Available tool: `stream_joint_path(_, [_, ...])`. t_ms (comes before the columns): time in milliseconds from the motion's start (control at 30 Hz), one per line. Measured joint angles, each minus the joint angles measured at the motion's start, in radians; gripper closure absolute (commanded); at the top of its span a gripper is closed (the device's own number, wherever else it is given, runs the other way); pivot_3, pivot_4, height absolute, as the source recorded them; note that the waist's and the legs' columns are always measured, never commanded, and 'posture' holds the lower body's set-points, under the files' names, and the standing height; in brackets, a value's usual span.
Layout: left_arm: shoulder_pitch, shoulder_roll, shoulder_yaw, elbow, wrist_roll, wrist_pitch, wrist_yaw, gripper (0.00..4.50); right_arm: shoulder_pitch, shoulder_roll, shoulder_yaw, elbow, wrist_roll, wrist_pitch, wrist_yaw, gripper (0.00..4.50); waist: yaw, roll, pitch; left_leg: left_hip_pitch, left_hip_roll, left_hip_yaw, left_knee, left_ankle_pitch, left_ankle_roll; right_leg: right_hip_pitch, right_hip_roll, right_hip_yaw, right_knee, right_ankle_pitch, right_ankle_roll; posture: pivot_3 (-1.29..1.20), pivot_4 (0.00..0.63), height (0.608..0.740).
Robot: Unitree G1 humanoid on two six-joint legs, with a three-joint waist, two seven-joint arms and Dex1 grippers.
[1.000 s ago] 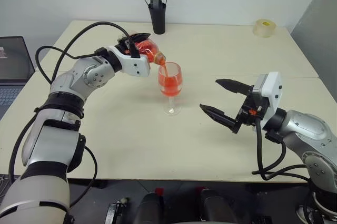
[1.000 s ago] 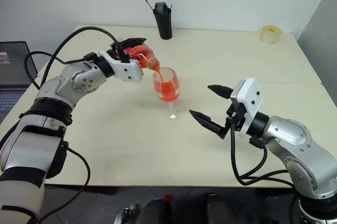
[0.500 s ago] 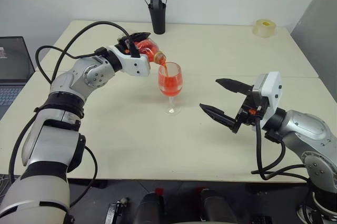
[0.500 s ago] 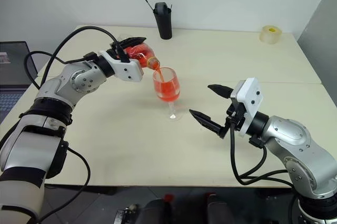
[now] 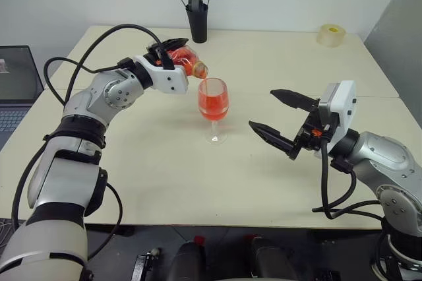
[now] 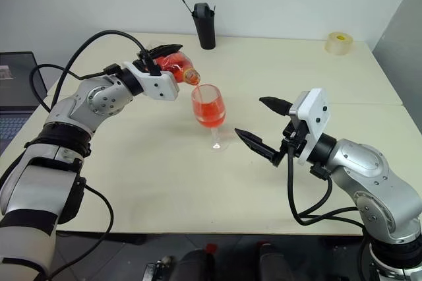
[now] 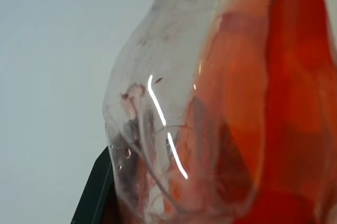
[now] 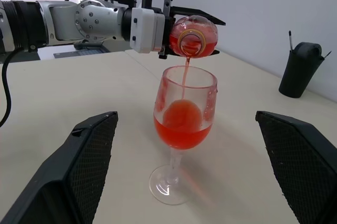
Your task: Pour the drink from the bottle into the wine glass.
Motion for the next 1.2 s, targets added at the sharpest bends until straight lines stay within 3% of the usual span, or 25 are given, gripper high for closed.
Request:
stream_joint_path(933, [0.001,0.021,-0.002,-0.029,0.058,-0.005,0.019,2.68,-0.014,0.012,0.024,0.013,-0.002,-0.002,0.006,0.00,0.000,0.000,0.000,0.000,0.000,0.000,0.000,0.000,0.000,0.000,0.000,0.000,0.000,0.000,0.000,0.00,0.150,0.740])
stream_joint_path(1200, [0.028,-0.011,0.042,-0.028,-0.099,0.023,-0.058,2.68,-0.031,0.012,0.023,0.020,-0.001,-0.002,0.006,0.00,0.000,0.000,0.000,0.000,0.000,0.000,0.000,0.000,0.000,0.000,0.000,0.000,0.000,0.000,0.000,0.00,0.150,0.740])
